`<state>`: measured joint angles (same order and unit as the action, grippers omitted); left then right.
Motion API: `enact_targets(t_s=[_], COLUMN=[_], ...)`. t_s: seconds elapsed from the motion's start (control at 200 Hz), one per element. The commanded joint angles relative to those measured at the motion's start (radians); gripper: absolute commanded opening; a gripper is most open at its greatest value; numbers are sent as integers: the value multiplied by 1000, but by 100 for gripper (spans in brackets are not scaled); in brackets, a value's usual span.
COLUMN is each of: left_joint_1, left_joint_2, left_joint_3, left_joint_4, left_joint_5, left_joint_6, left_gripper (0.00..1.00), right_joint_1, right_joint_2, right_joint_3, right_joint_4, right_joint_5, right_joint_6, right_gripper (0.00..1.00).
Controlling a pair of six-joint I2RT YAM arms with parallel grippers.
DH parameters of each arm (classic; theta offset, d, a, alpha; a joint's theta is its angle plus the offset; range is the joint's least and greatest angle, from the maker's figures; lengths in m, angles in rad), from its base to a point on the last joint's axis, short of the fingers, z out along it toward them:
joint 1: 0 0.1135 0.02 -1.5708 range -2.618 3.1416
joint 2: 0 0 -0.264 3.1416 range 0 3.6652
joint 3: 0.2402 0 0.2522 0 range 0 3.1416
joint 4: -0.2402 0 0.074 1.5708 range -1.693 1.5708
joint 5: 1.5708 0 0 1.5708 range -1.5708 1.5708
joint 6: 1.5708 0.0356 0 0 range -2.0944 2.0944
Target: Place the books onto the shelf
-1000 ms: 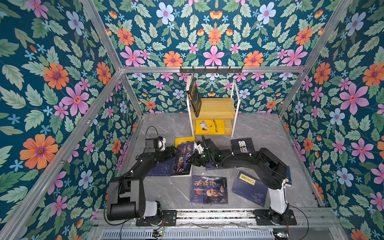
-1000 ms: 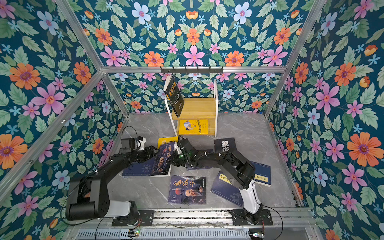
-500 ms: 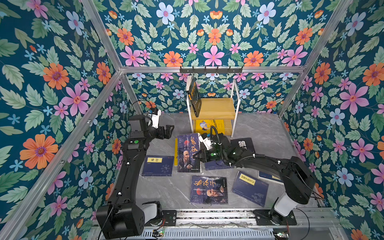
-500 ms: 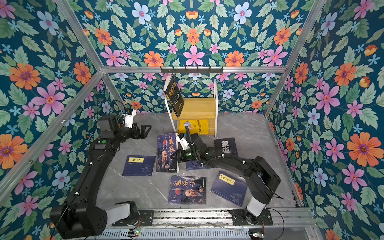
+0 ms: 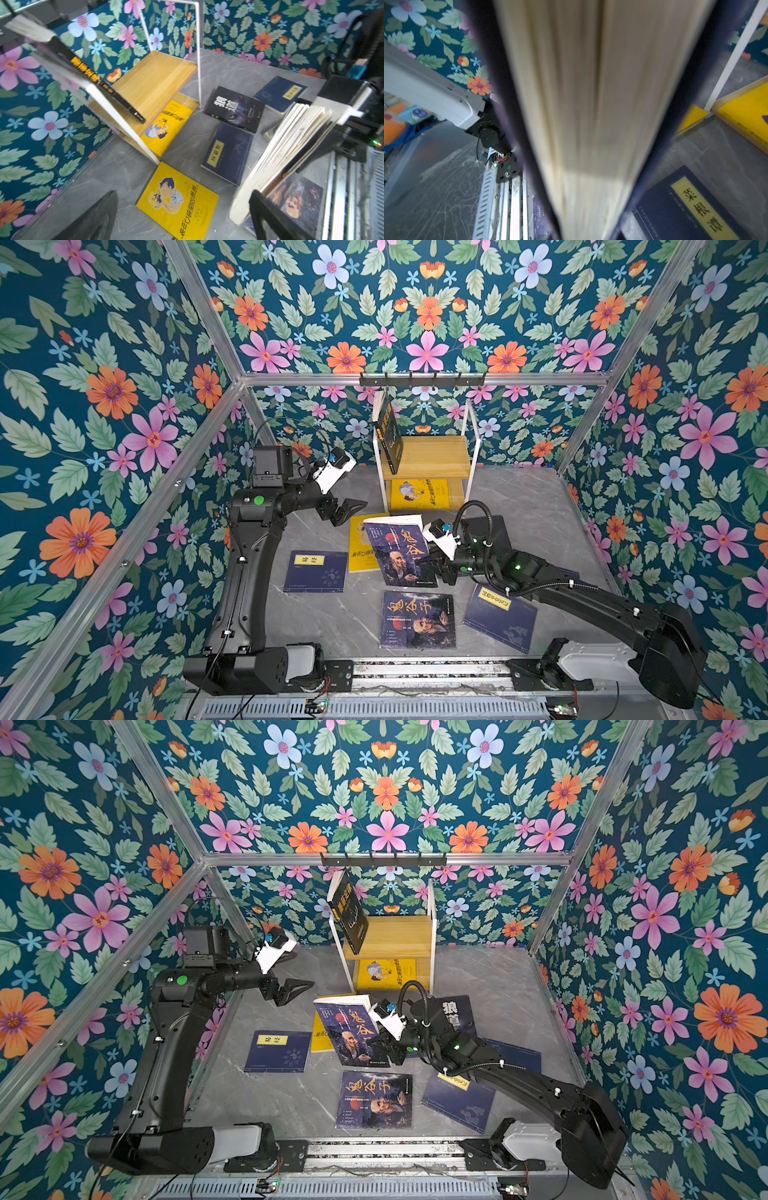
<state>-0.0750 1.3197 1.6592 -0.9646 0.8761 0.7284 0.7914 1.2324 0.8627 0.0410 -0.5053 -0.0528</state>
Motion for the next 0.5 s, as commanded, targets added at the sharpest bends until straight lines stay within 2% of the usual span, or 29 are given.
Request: enact_targets(t_s=[0.0,0.185,0.305,0.495], left_joint_1=[-49,-174,-253,-304], left_joint_2=[14,33,37,53], left_joint_3=[44,67,54,29], left_joint_4=[-173,-285,-300,-269], left_joint_5=[111,149,108,85], left_joint_6=[169,238,239,214], left_gripper=[100,100,100,100], right_joint_1=[-11,-32,-38,-38], right_joint_2=[-28,-36,-26,-7], right_joint_3=[13,48,74,106], right_joint_4=[-44,-136,-170,-195], right_joint_5=[-14,-53,-80,-112], right_joint_6=[-185,-271,-298,-310], right_gripper=[0,0,0,0])
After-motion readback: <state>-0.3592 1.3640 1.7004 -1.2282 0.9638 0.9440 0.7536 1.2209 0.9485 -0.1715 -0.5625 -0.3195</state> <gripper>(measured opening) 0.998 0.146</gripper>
